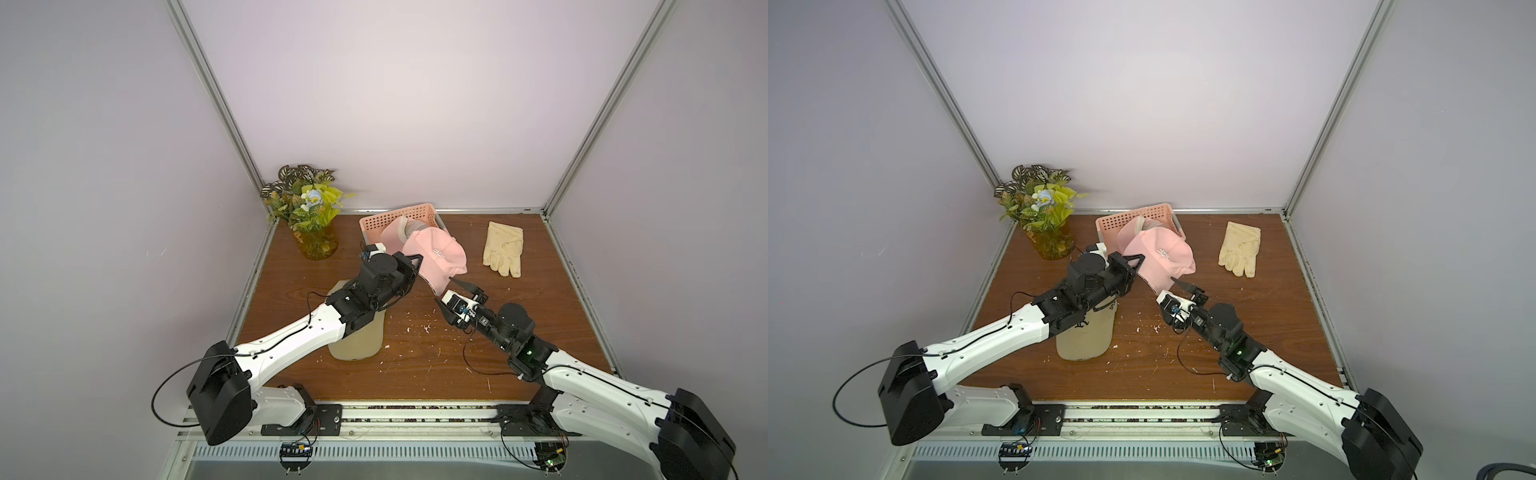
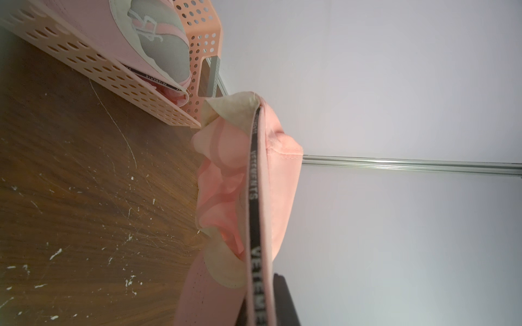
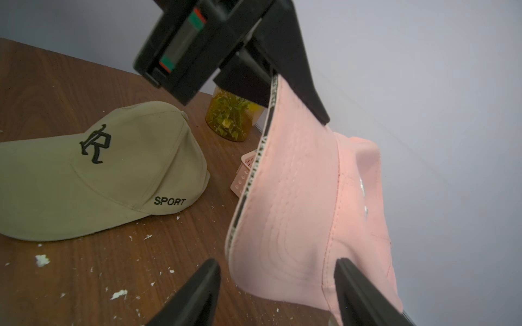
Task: Turn the baseball cap inside out
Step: Turn over the baseball cap.
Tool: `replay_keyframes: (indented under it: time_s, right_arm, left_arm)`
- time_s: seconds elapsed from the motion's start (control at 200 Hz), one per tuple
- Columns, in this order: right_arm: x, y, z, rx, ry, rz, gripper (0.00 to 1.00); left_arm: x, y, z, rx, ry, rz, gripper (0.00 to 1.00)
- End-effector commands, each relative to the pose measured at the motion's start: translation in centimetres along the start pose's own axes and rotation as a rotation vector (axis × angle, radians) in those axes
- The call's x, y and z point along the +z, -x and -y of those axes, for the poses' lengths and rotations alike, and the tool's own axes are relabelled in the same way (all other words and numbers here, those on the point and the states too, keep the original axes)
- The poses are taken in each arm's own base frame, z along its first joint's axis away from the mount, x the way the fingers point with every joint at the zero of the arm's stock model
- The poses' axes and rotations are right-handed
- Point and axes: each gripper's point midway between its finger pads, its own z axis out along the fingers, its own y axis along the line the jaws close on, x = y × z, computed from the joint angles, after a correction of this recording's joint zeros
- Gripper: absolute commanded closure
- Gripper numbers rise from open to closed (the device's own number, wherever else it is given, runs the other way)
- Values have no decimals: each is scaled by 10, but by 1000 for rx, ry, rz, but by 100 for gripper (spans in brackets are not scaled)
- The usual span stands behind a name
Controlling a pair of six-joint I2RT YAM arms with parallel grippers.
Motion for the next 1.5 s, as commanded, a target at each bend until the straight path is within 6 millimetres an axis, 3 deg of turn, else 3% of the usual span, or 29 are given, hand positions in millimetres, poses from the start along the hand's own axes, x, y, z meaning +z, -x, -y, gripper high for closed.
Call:
replay_keyframes:
  time_s: [0.0, 0.1, 0.255, 0.385, 0.515, 0.6, 0.686, 0.801, 0.941, 1.061, 1.161, 1.331, 1.496]
  right_arm:
    - [3, 22, 17, -34, -76, 50, 30]
    - [7, 21, 19, -36, -92, 36, 30]
    - [8, 23, 41, 34, -215, 17, 37]
    - [6, 24, 59, 101, -303, 1, 64]
    - [3, 18, 74, 145, -383, -49, 100]
    - [0, 10, 81, 174, -421, -100, 100]
    - [-3, 4, 87, 202, -450, -153, 100]
    - [-10, -7, 97, 243, -497, -226, 100]
    - [-14, -14, 102, 287, -486, -271, 100]
    - [-13, -22, 101, 355, -420, -310, 100]
    - [-10, -28, 99, 427, -341, -343, 100]
    - [0, -35, 92, 532, -208, -417, 100]
    - [10, -21, 73, 579, -36, -426, 100]
  left_arm:
    - [-4, -1, 20, -64, -71, 21, 100]
    - [-2, -3, 19, -87, -77, 20, 100]
    - [-1, -15, 13, -105, -64, -9, 99]
    - [3, -25, 9, -94, -61, -41, 91]
    - [9, -33, 11, -77, -88, -75, 87]
    - [11, -35, 15, -49, -113, -84, 79]
    - [12, -33, 16, 6, -122, -65, 55]
    - [10, -21, 16, 122, -118, 7, 35]
    - [3, 1, 14, 327, -74, 132, 28]
    - [-9, 24, 14, 655, 16, 254, 24]
    - [-16, 32, 10, 964, 72, 265, 19]
    - [-23, 11, -3, 1294, -81, 24, 18]
    - [-26, 6, -29, 1534, -46, -75, 20]
